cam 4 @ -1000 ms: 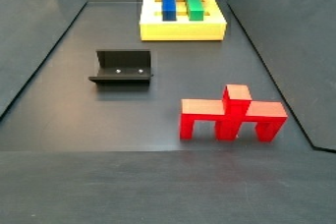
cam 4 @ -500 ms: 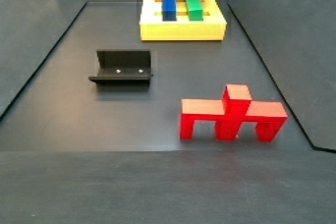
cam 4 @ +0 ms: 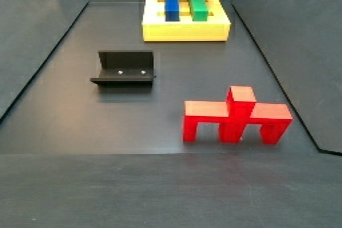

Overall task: Pick up the purple object. Move up. Place the purple object on the fixture. Regrasp the purple object. Move to above the board. Insert the purple object.
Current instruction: Insert the purple object.

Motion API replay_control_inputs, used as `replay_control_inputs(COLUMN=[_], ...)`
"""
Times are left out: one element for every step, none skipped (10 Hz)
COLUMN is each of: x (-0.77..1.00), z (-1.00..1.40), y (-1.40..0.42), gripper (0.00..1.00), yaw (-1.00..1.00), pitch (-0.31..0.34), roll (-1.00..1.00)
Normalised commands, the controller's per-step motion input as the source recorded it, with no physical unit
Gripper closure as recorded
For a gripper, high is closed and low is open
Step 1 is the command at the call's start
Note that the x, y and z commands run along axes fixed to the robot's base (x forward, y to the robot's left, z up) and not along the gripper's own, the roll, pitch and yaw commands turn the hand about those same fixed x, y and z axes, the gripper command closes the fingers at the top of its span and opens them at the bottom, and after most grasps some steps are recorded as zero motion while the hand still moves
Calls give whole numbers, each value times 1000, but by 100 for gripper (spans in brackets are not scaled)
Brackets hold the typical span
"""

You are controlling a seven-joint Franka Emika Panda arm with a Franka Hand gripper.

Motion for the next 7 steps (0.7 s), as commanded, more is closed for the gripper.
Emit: replay_control_inputs(x=[-203,0,86,160,194,243,60], z=[200,0,0,0,0,0,-80], y=[0,0,-20,-97,-86,-114,-6], gripper=[100,100,100,100,100,100,100], yaw=[29,20,69,80,80,83,74], pitch=[-49,-34,-23,-11,-4,0,-27], roll=[104,70,70,64,64,93,110])
